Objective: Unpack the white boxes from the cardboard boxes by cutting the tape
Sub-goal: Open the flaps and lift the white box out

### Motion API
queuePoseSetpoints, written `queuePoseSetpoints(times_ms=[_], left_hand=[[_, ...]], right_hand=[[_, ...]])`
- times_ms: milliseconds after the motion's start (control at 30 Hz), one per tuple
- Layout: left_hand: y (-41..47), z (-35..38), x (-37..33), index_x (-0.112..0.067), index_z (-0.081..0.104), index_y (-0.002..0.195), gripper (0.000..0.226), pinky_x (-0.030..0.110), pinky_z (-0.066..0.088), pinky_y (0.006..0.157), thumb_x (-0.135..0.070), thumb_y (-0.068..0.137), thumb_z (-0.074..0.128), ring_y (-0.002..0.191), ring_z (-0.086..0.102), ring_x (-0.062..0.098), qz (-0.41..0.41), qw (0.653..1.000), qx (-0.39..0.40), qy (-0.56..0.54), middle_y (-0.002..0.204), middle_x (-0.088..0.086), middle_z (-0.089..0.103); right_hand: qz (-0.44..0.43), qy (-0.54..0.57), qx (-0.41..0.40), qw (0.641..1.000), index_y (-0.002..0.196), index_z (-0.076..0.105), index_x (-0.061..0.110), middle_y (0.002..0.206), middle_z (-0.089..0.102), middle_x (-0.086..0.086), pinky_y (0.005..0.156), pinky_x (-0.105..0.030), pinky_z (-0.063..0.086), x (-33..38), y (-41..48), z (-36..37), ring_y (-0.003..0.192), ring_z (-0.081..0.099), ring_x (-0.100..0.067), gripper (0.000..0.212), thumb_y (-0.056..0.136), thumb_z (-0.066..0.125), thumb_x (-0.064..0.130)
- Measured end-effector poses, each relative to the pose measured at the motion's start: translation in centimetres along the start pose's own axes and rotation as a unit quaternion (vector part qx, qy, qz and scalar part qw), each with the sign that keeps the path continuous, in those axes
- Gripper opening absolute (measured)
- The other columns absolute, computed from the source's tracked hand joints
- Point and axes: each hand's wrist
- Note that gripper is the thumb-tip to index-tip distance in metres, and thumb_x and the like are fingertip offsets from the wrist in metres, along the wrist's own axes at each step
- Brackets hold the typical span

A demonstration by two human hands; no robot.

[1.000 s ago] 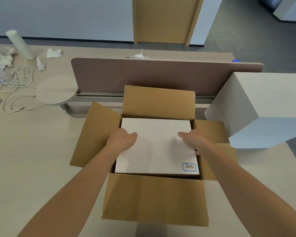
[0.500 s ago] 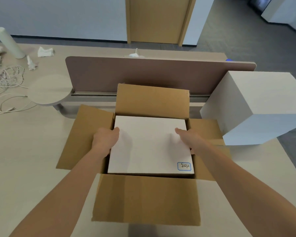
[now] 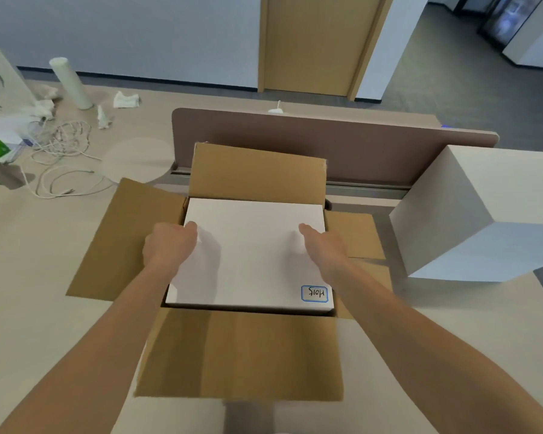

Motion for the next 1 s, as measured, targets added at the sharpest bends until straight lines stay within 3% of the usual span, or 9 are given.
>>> queuePoseSetpoints(times_ms=[100,200,333,467,600,767,867,933,1000], left_hand=[[0.0,-1.7,0.4,-0.013,0.057,0.062,0.036,0.031,0.043,0.059,-0.034,0.091,0.054,0.061,0.055,0.027,0.018,0.999,-0.027,0.035,0.066,0.006,0.057],[0.2,-3.5,0.5,-0.013,0.067,0.078,0.033,0.037,0.051,0.070,-0.039,0.091,0.052,0.075,0.062,0.029,0.023,0.997,-0.052,0.053,0.079,0.007,0.065],[0.3,-5.4,-0.2,-0.014,0.071,0.092,0.035,0.033,0.040,0.064,-0.042,0.093,0.050,0.076,0.058,0.024,0.052,0.990,-0.107,0.079,0.089,0.007,0.067],[-0.2,-6.7,-1.4,-0.014,0.071,0.083,0.040,0.028,0.034,0.055,-0.046,0.093,0.050,0.074,0.060,0.024,0.104,0.985,-0.109,0.088,0.082,0.005,0.066],[-1.6,-7.2,-3.8,-0.012,0.067,0.073,0.043,0.027,0.031,0.053,-0.050,0.092,0.056,0.068,0.058,0.021,0.174,0.976,-0.110,0.070,0.074,0.004,0.063],[-4.0,-6.5,-8.1,-0.012,0.063,0.077,0.047,0.029,0.037,0.065,-0.055,0.094,0.056,0.074,0.057,0.019,0.272,0.954,-0.119,0.047,0.077,0.000,0.060],[-5.3,-5.0,-10.5,-0.016,0.059,0.065,0.048,0.027,0.038,0.060,-0.054,0.095,0.055,0.064,0.055,0.011,0.314,0.945,-0.089,0.024,0.067,-0.003,0.058],[-6.6,-3.6,-12.3,-0.020,0.057,0.064,0.047,0.024,0.034,0.058,-0.051,0.098,0.051,0.061,0.054,0.008,0.334,0.940,-0.069,0.022,0.064,-0.004,0.057],[-8.3,-1.9,-14.3,-0.018,0.059,0.065,0.045,0.021,0.031,0.055,-0.040,0.103,0.047,0.059,0.054,0.008,0.346,0.936,-0.057,0.006,0.061,-0.002,0.056]], right_hand=[[-0.018,-0.026,0.016,0.999,0.112,0.057,0.012,0.106,0.058,-0.006,0.083,-0.038,0.045,0.6,-0.9,1.6,0.092,0.054,-0.027,0.055,0.085,0.056,0.059],[-0.042,-0.064,-0.001,0.997,0.119,0.058,0.010,0.119,0.057,-0.010,0.096,-0.043,0.047,1.5,-1.6,2.3,0.108,0.054,-0.032,0.067,0.079,0.054,0.064],[-0.091,-0.089,-0.015,0.992,0.109,0.060,0.007,0.101,0.065,-0.007,0.093,-0.045,0.051,4.0,-2.3,2.4,0.101,0.061,-0.031,0.061,0.082,0.055,0.061],[-0.134,-0.117,-0.046,0.983,0.098,0.060,0.007,0.081,0.062,-0.004,0.059,-0.029,0.044,7.0,-3.7,0.7,0.077,0.059,-0.026,0.051,0.086,0.056,0.056],[-0.176,-0.101,-0.097,0.974,0.101,0.065,0.007,0.100,0.067,-0.010,0.067,-0.037,0.054,9.3,-4.8,-1.2,0.082,0.064,-0.031,0.074,0.061,0.055,0.068],[-0.218,-0.092,-0.158,0.959,0.099,0.065,0.008,0.102,0.066,-0.011,0.080,-0.041,0.056,12.2,-6.3,-6.7,0.092,0.064,-0.033,0.062,0.072,0.060,0.063],[-0.225,-0.105,-0.201,0.948,0.100,0.066,0.009,0.101,0.068,-0.011,0.072,-0.036,0.053,13.3,-6.5,-10.5,0.090,0.065,-0.034,0.066,0.070,0.057,0.068],[-0.230,-0.110,-0.223,0.941,0.097,0.064,0.007,0.088,0.066,-0.009,0.059,-0.030,0.045,13.7,-6.6,-13.5,0.075,0.061,-0.029,0.055,0.081,0.060,0.060],[-0.224,-0.109,-0.243,0.938,0.097,0.063,0.006,0.081,0.062,-0.006,0.058,-0.030,0.042,13.7,-6.7,-16.7,0.071,0.056,-0.027,0.048,0.086,0.061,0.053]])
Point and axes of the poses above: each hand's wrist, its own y-axis towards the middle knuckle, its own z-axis out of the palm, x = y × z
